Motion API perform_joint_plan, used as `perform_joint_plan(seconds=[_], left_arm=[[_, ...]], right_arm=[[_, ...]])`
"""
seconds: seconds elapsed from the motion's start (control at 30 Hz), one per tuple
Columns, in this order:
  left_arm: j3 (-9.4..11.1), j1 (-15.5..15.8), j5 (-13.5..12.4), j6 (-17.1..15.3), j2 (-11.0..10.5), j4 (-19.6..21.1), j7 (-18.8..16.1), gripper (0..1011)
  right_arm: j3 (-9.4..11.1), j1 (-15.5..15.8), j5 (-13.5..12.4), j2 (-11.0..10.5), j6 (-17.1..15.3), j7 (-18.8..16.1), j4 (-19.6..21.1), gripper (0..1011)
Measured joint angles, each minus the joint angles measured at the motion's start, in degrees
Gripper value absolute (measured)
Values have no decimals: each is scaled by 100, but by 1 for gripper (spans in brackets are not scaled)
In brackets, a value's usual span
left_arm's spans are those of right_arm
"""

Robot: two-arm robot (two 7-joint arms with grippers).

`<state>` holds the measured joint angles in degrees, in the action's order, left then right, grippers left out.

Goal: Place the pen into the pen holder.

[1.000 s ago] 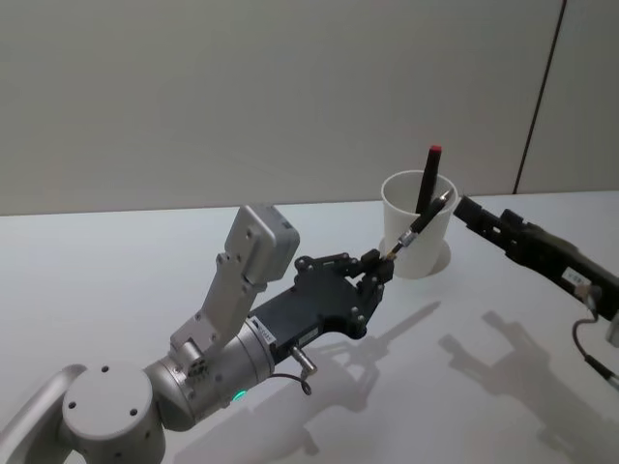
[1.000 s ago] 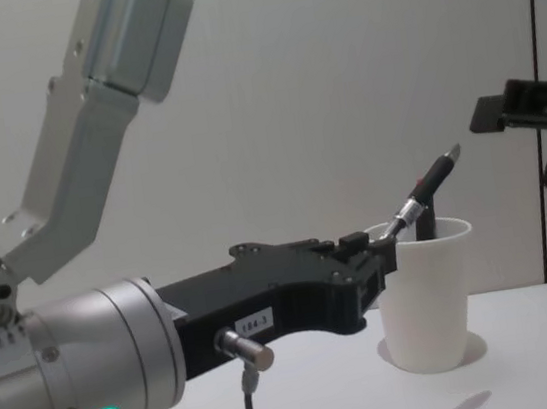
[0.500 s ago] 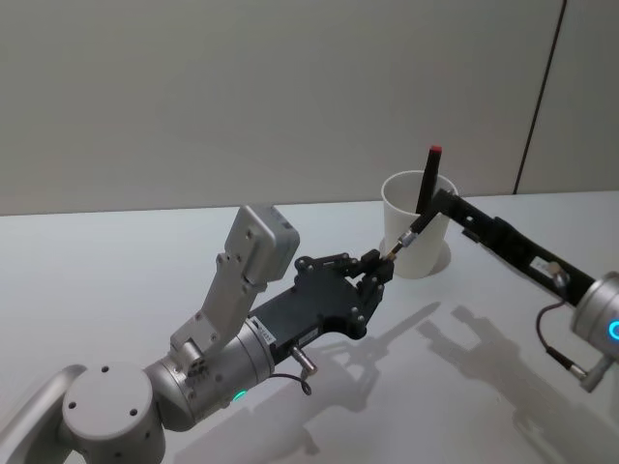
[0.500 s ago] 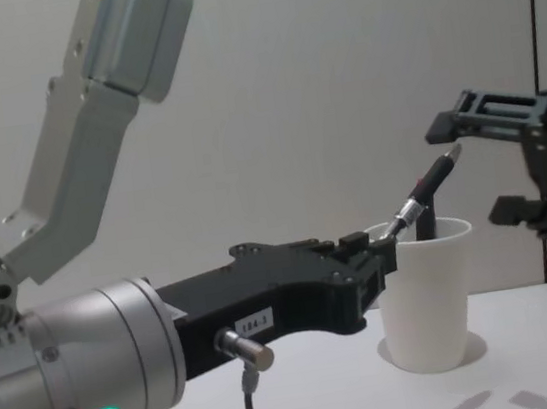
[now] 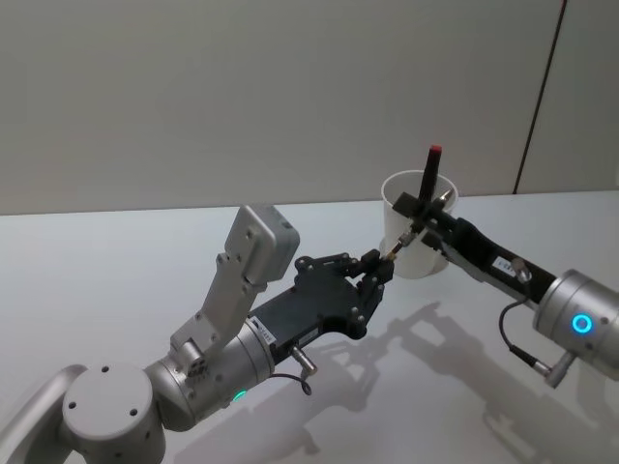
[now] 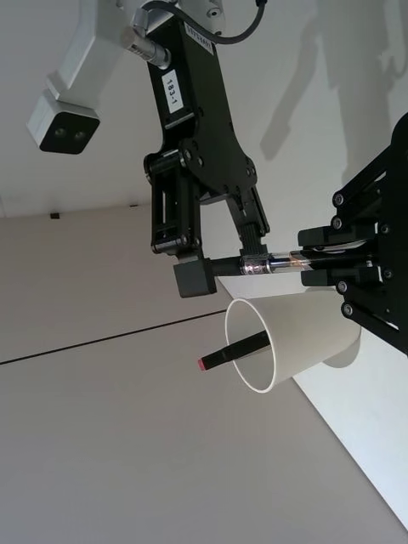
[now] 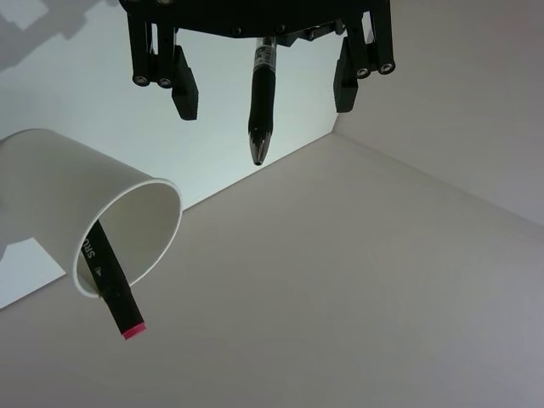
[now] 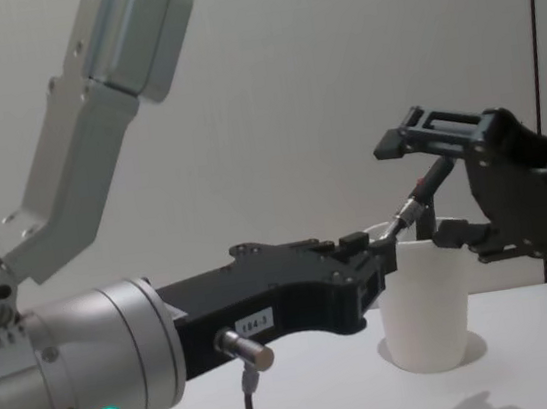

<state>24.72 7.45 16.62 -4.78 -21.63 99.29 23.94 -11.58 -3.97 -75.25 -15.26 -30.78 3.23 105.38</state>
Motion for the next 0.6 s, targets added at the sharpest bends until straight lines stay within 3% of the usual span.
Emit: perform_joint_plan(seconds=[0.6], left_arm=[[0, 0, 0, 0, 0, 0, 0, 154]], right_arm=[[-207, -133, 141, 70, 324, -225, -205, 1002]])
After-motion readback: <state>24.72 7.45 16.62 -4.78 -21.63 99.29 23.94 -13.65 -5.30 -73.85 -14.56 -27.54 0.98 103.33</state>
